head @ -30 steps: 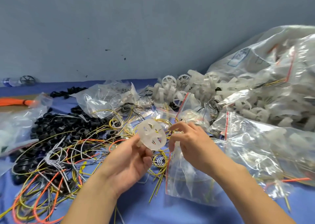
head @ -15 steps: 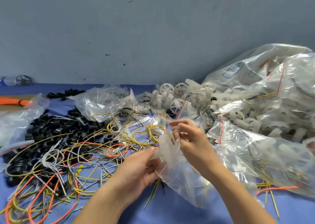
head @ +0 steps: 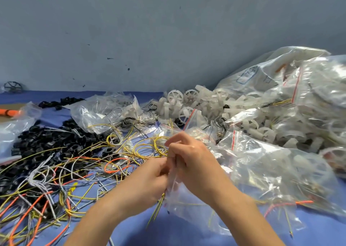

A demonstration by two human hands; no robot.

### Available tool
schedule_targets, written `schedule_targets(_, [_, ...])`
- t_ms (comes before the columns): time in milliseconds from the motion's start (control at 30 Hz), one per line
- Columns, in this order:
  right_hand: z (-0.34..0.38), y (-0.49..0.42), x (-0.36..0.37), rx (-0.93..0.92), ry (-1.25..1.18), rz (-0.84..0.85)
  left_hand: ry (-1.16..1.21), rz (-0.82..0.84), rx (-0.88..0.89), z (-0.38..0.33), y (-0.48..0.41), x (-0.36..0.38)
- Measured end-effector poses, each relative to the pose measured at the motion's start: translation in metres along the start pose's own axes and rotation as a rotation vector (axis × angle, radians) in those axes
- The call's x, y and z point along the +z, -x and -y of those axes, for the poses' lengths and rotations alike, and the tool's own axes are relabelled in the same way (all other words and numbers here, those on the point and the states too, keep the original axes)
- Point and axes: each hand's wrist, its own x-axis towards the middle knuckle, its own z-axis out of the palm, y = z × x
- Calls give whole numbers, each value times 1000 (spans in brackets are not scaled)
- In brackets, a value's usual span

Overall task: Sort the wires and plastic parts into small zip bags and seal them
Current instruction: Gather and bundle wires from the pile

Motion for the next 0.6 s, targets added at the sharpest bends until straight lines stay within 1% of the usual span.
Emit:
schedule_targets(33, [3,1,0,-5,38,6,47,2,-19,-2,0,1])
schedule_targets(67, [5,1,-1,-10,58,-4,155,1,-57,-2,0,1])
schedule_targets(167, [7,3,-5,-36,87,-23,578,5,-266,-2,-1,-3])
schedule_targets(233, [6,5,-6,-49,82,-21,707,-61,-385,1,-4,-7])
schedule_targets(267, [6,6,-7,-51,71,-28,698,-111,-422,2,-5,-8])
schedule_targets(300, [5,6,-7,-50,53,-42,600,-178,-433,4,-6,-7])
schedule_targets(333, [3,6,-7,-42,27,-62,385,-258,-423,6,-8,-5])
schedule_targets(367, [1,6,-8,-24,-3,-88,107,-340,-394,7,-7,-3])
schedule_targets(400, [-1,5,-8,5,-37,-118,-118,-403,-347,5,-6,-3])
schedule_targets(433, [-4,5,-9,36,-73,-152,-196,-451,-300,3,-5,-2])
schedule_targets(467, [-6,4,-9,67,-111,-186,-132,-454,-272,2,-5,-2])
schedule_targets(500, [-7,3,-10,90,-141,-213,14,-418,-262,0,-4,-3])
schedule_targets(567, [-5,1,-11,99,-160,-229,304,-290,-260,-3,-3,-4])
schedule_targets(600, [-2,0,-12,85,-152,-221,397,-218,-249,-3,-3,-5])
